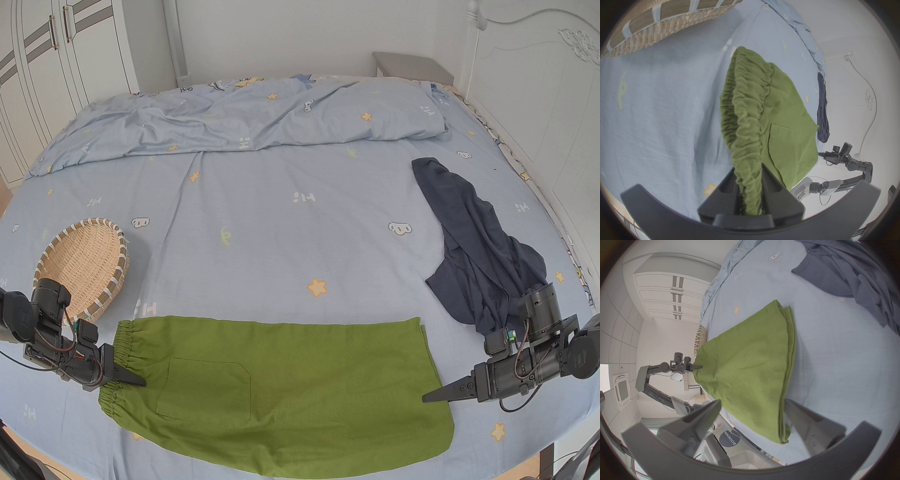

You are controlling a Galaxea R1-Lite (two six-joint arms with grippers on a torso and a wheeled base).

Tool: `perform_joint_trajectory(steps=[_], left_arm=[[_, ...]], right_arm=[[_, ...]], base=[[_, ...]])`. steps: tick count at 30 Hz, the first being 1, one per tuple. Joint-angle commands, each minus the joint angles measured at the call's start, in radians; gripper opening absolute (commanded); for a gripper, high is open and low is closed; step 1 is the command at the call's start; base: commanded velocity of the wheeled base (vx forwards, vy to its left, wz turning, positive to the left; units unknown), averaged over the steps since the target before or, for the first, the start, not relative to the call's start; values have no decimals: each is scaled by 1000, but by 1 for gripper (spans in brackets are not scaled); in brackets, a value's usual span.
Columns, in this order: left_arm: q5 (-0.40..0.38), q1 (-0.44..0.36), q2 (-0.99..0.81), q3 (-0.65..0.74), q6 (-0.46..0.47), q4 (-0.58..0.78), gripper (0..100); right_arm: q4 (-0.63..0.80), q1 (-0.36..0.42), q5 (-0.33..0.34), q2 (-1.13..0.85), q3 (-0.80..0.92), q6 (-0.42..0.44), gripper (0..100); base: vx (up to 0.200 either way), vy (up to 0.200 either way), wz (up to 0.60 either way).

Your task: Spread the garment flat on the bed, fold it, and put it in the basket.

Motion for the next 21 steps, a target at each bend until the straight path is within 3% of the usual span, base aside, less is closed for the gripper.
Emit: perform_joint_trajectory(steps=[1,9,12,15,21], left_arm=[[1,3,0,-4,-1,2,0],[36,37,-137,-33,-13,14,0],[141,63,-252,-59,-7,36,0],[223,63,-304,-85,-4,80,0],[277,44,-334,-106,44,155,0]], right_arm=[[-27,-9,-2,25,11,1,100],[-165,-101,-8,-61,25,-2,100],[-290,-135,-12,-147,20,5,100],[-307,-139,-18,-210,-26,43,100],[-307,-135,-20,-230,-85,98,100]], base=[[0,0,0],[0,0,0],[0,0,0],[0,0,0],[0,0,0]])
